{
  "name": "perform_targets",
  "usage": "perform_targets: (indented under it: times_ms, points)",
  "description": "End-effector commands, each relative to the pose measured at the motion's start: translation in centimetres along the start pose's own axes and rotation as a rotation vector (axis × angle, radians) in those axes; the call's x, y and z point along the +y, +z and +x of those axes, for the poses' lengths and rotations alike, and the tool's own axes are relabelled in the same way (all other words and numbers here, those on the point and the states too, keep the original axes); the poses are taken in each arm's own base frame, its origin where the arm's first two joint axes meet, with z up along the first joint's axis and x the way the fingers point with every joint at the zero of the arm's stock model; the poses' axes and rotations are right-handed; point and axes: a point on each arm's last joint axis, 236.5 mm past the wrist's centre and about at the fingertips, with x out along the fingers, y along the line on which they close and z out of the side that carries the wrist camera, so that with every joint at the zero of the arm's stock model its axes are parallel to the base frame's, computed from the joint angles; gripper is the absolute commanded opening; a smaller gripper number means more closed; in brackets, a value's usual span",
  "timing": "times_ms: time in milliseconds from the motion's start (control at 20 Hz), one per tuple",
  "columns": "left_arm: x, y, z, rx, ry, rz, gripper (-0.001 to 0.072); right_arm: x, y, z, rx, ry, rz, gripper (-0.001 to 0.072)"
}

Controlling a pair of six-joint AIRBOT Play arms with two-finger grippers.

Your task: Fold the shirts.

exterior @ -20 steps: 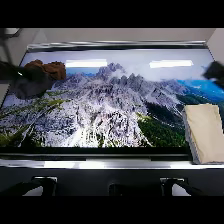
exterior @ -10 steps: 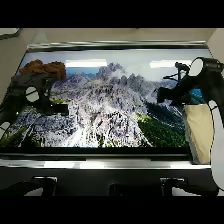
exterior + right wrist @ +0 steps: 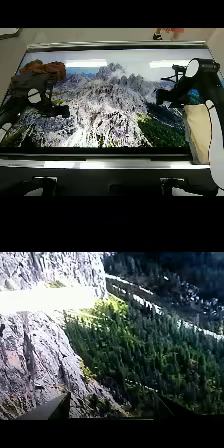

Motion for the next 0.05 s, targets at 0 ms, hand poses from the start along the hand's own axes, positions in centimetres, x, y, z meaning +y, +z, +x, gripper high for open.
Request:
perform_targets:
  times_ms: [0]
  points:
    - [-0.03, -0.02, 0.04, 0.001, -0.001, 0.0, 0.0719, -0.01, -0.07, 0.03, 0.004, -0.001, 0.0, 0.0642]
